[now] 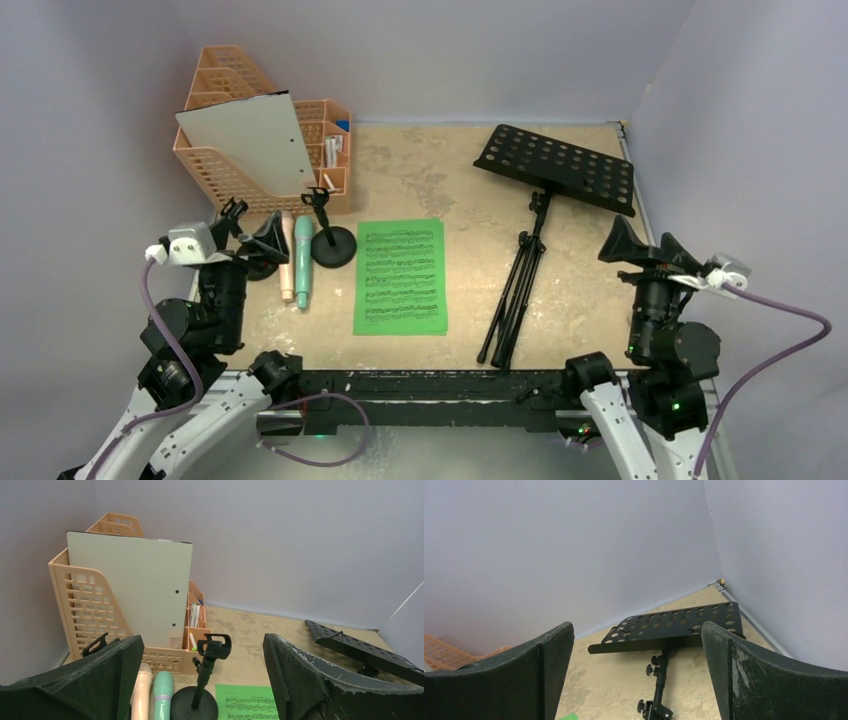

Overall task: Pack up the instrument practice props
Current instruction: Reset both arms

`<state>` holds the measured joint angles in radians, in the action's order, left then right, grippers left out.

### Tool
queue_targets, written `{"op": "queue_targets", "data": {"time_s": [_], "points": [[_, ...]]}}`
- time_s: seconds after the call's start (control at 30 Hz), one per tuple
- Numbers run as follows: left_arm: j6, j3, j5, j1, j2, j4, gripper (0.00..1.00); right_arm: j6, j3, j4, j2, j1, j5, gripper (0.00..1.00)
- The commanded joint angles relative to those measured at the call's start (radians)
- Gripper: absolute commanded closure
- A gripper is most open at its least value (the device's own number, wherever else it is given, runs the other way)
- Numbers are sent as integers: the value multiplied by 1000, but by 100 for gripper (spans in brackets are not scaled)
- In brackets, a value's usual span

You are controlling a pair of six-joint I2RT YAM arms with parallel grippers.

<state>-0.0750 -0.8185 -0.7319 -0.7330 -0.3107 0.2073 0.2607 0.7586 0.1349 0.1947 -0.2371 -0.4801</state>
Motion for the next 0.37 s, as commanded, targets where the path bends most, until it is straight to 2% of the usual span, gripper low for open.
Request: {"op": "queue_targets", "data": {"time_s": [0.0, 0.33], "points": [[70, 45, -54, 10, 55, -86, 6, -58, -59, -81, -61, -4, -37, 1], [70, 102, -41, 57, 93, -126, 4, -59, -94, -112, -54, -4, -48, 1]]}}
